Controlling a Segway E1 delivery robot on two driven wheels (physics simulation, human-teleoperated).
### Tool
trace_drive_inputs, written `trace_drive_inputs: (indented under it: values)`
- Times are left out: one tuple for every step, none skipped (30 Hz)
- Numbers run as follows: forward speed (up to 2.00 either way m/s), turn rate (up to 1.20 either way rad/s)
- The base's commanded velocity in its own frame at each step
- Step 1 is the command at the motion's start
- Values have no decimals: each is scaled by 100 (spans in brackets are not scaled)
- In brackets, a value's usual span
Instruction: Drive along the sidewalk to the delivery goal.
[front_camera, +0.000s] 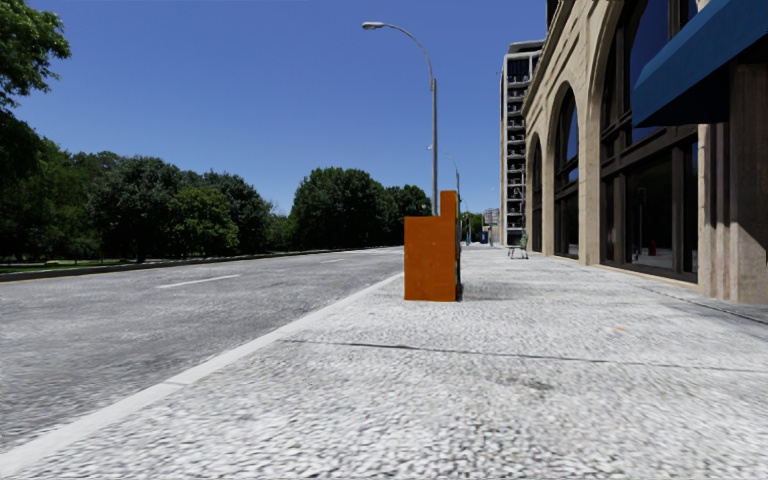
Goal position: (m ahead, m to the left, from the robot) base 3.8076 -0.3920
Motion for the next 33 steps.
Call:
trace_drive_inputs:
  values:
    - [183, 0]
    - [183, 0]
    - [183, 0]
    - [183, 0]
    - [183, 0]
    - [183, 0]
    - [183, 0]
    - [183, 0]
    - [183, 0]
    - [183, 0]
    - [183, 0]
    - [182, 0]
    - [178, 0]
    - [170, -13]
    - [165, -24]
    - [162, -27]
    - [159, -30]
    - [159, -30]
    - [157, -31]
    - [157, -31]
    - [156, -31]
    - [156, -31]
    - [156, -31]
    - [156, -31]
    - [156, -32]
    - [156, -32]
    - [156, -32]
    - [156, -32]
    - [156, -33]
    - [156, -33]
    - [156, -33]
    - [156, -34]
    - [156, -34]
